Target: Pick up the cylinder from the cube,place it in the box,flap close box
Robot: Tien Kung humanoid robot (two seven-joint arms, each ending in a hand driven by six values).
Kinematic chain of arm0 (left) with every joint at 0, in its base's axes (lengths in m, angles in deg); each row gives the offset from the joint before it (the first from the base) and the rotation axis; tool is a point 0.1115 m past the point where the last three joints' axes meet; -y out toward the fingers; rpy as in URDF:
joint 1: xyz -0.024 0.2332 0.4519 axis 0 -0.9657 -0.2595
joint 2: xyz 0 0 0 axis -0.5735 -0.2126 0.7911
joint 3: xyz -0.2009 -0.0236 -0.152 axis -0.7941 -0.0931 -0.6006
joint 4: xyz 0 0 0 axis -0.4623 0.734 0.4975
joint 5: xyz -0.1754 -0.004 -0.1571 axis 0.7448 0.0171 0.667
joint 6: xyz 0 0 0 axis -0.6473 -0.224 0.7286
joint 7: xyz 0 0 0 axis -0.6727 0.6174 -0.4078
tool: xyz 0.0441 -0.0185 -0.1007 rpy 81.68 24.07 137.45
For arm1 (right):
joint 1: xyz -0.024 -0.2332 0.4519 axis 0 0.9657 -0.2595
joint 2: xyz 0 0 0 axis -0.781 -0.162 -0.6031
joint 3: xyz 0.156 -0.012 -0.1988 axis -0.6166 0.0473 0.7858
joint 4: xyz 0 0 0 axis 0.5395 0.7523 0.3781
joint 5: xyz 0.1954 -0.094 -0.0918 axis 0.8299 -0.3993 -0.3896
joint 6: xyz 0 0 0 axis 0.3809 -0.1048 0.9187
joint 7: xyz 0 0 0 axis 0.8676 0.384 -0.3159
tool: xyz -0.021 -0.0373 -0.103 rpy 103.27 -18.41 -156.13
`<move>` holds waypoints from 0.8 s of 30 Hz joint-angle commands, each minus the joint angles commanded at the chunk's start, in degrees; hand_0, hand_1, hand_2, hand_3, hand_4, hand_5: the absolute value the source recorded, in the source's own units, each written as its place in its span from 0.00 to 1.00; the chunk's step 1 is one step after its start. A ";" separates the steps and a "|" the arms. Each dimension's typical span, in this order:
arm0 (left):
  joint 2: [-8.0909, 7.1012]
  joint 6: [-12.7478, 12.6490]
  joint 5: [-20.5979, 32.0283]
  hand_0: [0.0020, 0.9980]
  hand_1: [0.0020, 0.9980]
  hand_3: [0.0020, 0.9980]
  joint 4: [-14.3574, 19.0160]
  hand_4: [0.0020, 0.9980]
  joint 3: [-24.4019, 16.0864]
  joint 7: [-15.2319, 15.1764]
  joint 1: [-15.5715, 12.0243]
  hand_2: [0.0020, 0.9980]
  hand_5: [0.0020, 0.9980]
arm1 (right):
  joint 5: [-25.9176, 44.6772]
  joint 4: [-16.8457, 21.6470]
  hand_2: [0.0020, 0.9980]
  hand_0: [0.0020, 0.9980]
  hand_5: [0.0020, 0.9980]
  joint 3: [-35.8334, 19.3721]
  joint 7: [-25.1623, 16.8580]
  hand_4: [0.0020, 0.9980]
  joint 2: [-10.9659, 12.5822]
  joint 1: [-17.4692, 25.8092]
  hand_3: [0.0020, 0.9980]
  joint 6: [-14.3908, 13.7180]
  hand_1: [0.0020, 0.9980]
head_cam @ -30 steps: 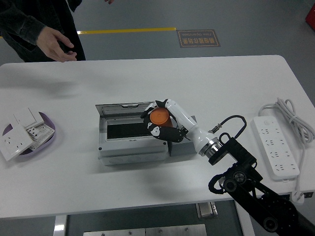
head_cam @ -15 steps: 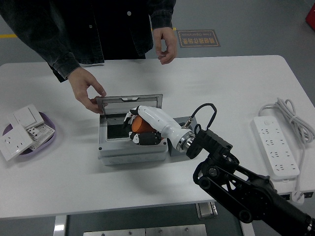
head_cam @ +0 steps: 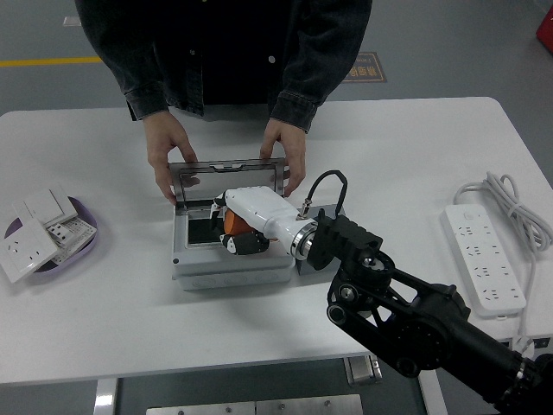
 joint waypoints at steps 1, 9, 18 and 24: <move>0.00 0.01 0.00 0.64 0.67 0.72 0.00 0.77 0.04 0.00 0.01 0.68 0.32 | -0.51 -0.23 0.35 0.14 0.00 0.00 0.18 0.00 -0.10 -0.21 0.33 0.55 0.26; -0.06 0.03 -0.12 0.64 0.67 0.71 0.00 0.77 0.24 -0.04 0.17 0.68 0.32 | -4.18 -1.23 0.48 0.32 0.00 1.40 2.31 0.37 -0.41 -1.41 0.52 3.39 0.44; 0.00 0.08 -0.22 0.64 0.67 0.72 0.00 0.77 0.45 -0.06 0.18 0.68 0.32 | -4.91 -0.52 0.74 0.86 0.28 2.19 1.90 0.67 -0.41 -1.78 0.72 2.69 0.74; -0.05 0.10 -0.28 0.64 0.67 0.71 0.00 0.77 0.47 -0.05 0.17 0.68 0.32 | -4.20 -0.26 0.74 0.88 0.31 2.16 0.51 0.71 -0.41 -1.73 0.73 1.16 0.75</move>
